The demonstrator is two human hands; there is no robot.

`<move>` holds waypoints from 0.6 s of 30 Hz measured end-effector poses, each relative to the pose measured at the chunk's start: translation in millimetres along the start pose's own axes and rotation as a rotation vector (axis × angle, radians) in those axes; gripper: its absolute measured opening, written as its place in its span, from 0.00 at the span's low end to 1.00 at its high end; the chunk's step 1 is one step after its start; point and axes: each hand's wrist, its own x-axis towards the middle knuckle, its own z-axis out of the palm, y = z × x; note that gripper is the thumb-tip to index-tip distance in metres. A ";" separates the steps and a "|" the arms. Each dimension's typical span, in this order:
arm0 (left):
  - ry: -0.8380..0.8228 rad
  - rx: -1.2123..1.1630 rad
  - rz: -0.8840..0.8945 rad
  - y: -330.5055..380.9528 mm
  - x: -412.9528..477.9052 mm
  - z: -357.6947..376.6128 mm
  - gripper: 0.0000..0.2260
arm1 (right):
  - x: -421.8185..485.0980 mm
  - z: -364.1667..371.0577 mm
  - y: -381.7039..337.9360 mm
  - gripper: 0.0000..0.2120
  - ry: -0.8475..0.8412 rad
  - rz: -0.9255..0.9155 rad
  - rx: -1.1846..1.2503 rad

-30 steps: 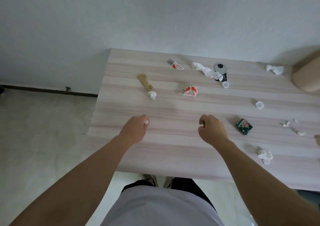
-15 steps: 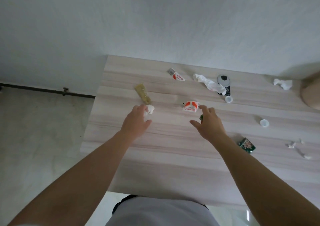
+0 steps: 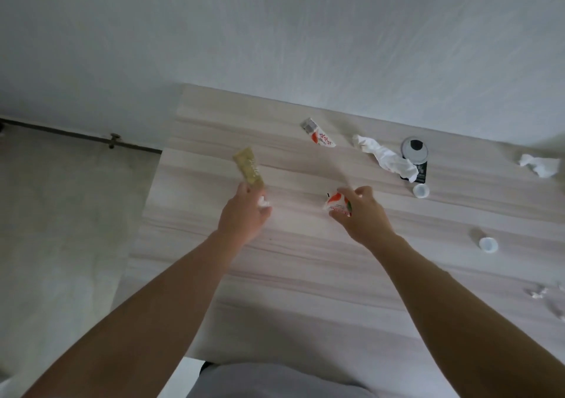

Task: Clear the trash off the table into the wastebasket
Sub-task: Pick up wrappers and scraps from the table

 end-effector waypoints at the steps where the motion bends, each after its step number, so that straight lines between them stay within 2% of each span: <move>1: -0.002 -0.019 -0.004 -0.8 -0.3 2.9 0.14 | 0.9 3.8 0.9 0.21 0.002 -0.010 -0.002; 4: -0.003 -0.044 -0.007 -5.5 -4.2 11.6 0.16 | 1.2 13.0 3.6 0.16 0.015 -0.013 0.001; 7: 0.023 -0.028 -0.002 -8.5 -9.5 17.5 0.07 | 0.4 19.8 5.6 0.14 0.023 -0.006 -0.001; 13: 0.028 -0.040 0.012 -11.8 -19.3 15.1 0.09 | -3.6 23.8 0.0 0.11 -0.019 0.044 -0.043; 18: -0.020 -0.056 -0.046 -13.4 -28.8 8.8 0.07 | -14.5 21.0 -6.1 0.17 -0.041 0.077 -0.058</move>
